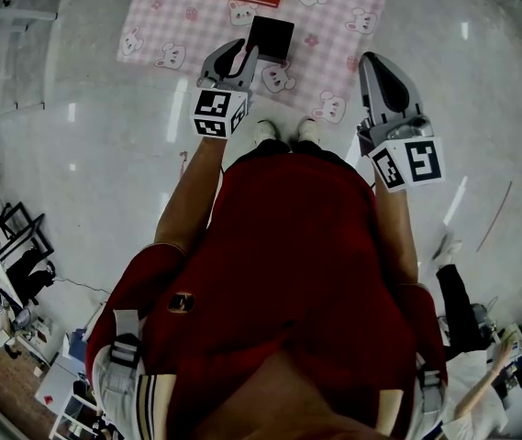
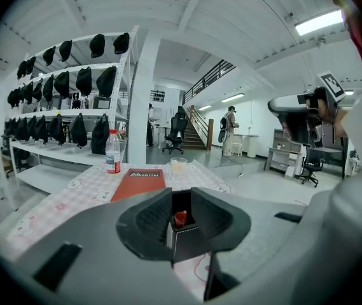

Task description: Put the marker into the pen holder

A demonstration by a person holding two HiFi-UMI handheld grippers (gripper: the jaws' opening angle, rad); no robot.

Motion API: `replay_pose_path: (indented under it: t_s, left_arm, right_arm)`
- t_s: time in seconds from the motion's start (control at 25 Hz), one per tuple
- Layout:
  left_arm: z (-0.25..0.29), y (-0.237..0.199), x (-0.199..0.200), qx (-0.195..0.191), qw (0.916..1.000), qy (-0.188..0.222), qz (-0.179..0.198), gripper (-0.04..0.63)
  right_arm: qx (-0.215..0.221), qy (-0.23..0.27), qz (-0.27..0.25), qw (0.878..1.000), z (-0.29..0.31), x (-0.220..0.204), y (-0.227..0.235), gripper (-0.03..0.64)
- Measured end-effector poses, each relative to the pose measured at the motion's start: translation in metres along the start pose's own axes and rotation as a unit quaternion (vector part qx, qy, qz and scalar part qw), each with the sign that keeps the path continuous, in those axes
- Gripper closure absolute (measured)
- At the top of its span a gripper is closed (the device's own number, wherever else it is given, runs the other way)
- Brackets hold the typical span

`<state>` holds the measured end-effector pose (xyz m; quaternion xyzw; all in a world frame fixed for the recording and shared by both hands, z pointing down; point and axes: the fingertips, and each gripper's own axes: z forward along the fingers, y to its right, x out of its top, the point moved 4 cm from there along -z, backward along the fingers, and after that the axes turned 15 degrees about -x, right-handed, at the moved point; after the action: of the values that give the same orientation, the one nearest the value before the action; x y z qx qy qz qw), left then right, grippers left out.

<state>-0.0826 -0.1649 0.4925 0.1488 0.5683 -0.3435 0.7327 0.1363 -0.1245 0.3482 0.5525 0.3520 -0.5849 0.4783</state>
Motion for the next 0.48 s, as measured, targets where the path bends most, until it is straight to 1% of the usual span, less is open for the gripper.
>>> replay_pose_path:
  t_s: [0.16, 0.28, 0.48]
  left_arm:
    - [-0.011, 0.001, 0.021, 0.005, 0.9995, 0.028, 0.014, 0.523]
    - [-0.019, 0.005, 0.043, 0.005, 0.998, 0.058, 0.024, 0.523]
    - [-0.027, 0.018, 0.077, -0.005, 0.994, 0.097, 0.05, 0.523]
  right_arm:
    - [0.006, 0.0, 0.0, 1.0, 0.003, -0.001, -0.004, 0.618]
    - [0.011, 0.004, 0.0, 1.0, 0.006, -0.001, -0.007, 0.618]
    - [0.018, 0.008, 0.002, 1.0, 0.008, -0.005, -0.009, 0.618]
